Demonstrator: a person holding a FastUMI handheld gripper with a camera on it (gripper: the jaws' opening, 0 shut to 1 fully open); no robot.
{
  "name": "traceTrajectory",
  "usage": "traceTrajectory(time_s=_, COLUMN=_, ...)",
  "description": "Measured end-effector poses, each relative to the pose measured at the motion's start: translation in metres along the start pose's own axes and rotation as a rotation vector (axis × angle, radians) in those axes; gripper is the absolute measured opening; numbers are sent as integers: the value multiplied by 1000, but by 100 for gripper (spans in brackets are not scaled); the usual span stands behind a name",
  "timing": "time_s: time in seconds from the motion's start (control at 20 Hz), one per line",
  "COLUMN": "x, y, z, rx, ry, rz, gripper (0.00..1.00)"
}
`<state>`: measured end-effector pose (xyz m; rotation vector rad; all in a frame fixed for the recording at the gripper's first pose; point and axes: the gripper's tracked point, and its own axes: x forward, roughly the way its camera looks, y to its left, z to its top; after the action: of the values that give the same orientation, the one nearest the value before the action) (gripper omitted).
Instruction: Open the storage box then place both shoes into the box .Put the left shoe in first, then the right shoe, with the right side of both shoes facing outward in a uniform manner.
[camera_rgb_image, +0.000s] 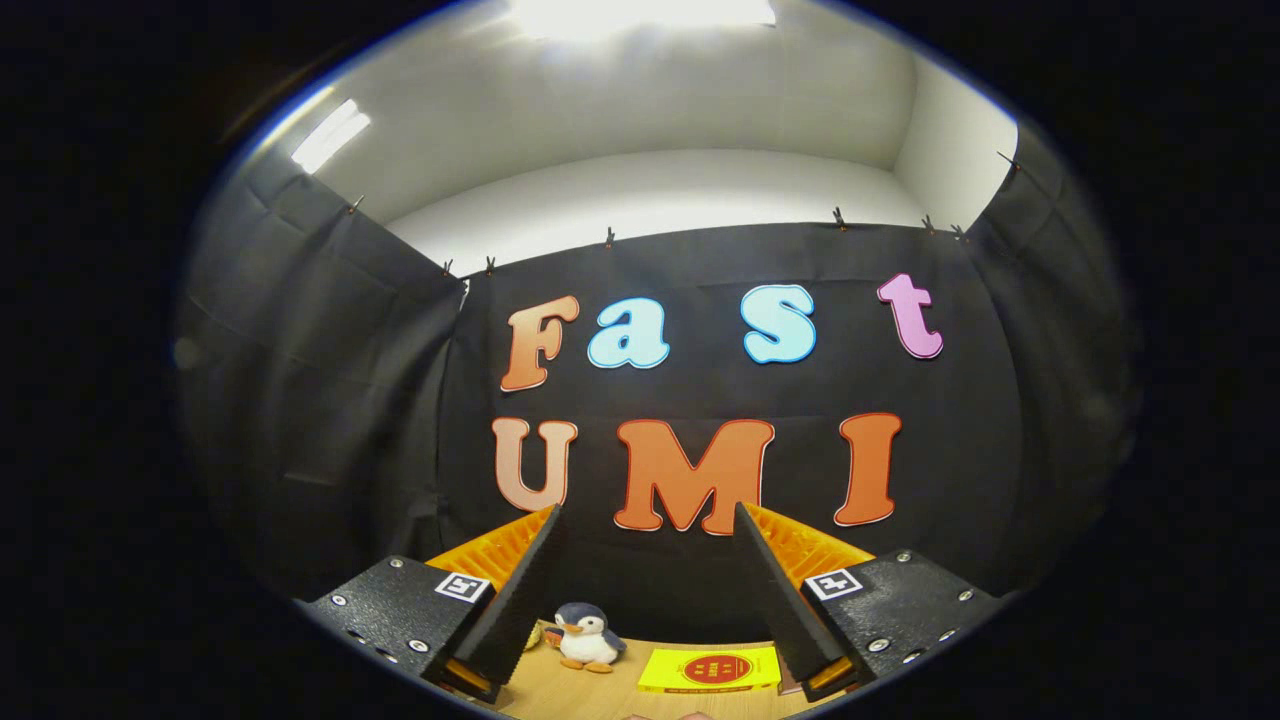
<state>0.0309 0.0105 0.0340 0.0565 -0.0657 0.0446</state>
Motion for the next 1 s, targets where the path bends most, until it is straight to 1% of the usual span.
traceTrajectory(time_s=0.15, x=12, y=1, z=-5, rx=20, ry=-20, rz=-18, gripper=99)
traceTrajectory(time_s=0.35, x=19, y=3, z=-20, rx=-31, ry=-8, rz=-23, gripper=99)
traceTrajectory(time_s=0.6, x=21, y=27, z=-31, rx=-2, ry=23, rz=33, gripper=99)
traceTrajectory(time_s=0.7, x=15, y=37, z=-38, rx=22, ry=44, rz=54, gripper=99)
traceTrajectory(time_s=0.85, x=2, y=59, z=-48, rx=39, ry=84, rz=122, gripper=99)
traceTrajectory(time_s=1.0, x=-17, y=88, z=-67, rx=51, ry=154, rz=202, gripper=98)
